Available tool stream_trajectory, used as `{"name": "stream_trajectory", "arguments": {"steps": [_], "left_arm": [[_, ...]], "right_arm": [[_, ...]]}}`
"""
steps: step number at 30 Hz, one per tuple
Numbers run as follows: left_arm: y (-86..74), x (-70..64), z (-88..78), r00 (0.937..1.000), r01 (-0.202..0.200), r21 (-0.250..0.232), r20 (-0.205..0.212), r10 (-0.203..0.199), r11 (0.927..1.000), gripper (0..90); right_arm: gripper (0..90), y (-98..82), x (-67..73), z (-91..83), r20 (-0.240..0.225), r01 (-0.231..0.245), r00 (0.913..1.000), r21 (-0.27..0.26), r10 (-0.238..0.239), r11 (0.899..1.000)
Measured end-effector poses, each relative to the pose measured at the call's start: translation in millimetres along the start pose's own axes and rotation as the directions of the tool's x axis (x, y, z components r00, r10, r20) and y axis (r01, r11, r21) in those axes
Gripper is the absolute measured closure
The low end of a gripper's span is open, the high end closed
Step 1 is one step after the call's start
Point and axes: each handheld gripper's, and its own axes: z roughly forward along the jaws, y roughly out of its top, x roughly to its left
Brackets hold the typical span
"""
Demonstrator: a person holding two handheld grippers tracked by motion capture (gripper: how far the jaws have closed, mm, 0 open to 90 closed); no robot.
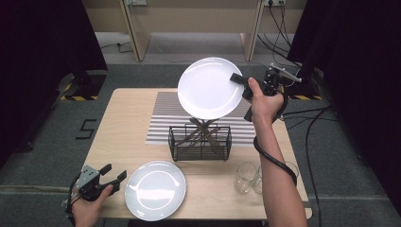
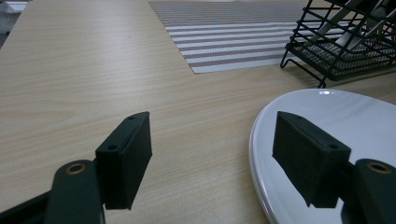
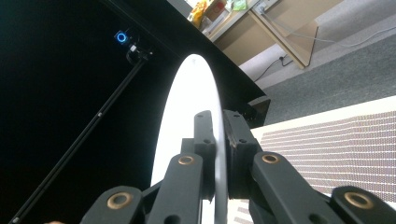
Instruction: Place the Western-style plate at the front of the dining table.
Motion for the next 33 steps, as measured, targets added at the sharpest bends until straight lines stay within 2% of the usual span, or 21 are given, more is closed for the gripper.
{"name": "stream_trajectory", "arguments": {"steps": [33], "left_arm": [[0.4,-0.8,1.1,1.0,0.002,0.0,0.003,-0.002,1.0,27.9]], "right_arm": [[85.2,9.5,-8.3,7.0,0.038,-0.021,0.9991,-0.017,0.022,1.0]]}}
